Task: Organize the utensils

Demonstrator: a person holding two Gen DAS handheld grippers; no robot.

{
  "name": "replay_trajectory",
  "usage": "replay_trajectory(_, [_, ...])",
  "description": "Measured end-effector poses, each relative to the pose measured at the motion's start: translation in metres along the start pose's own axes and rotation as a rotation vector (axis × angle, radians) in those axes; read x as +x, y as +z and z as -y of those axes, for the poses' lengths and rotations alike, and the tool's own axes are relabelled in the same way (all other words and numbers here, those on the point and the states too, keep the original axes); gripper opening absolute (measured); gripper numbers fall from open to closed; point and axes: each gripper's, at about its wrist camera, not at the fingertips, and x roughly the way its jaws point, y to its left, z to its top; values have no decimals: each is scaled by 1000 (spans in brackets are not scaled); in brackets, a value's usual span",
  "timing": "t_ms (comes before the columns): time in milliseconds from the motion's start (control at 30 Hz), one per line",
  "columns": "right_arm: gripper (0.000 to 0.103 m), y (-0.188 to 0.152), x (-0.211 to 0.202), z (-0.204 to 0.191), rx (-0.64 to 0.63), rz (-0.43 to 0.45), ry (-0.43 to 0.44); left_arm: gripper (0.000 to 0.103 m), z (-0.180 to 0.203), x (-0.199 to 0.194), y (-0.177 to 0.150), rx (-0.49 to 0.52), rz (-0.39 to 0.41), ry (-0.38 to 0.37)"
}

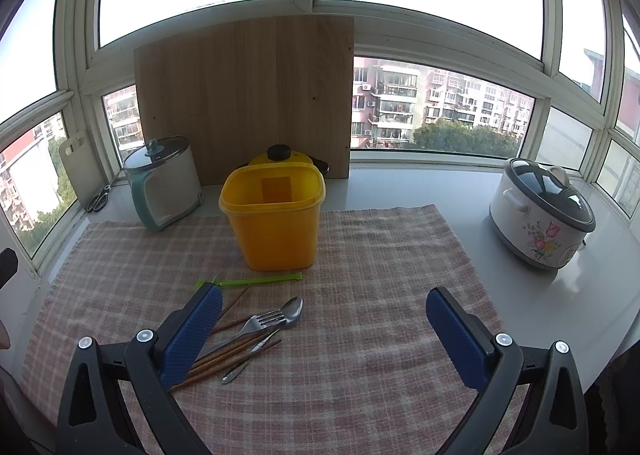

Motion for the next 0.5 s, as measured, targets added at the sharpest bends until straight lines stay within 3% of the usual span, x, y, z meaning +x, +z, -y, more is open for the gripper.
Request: replay_trajectory(500, [103, 0, 5, -1, -1, -8, 0, 102, 3, 10, 5, 2, -9, -4])
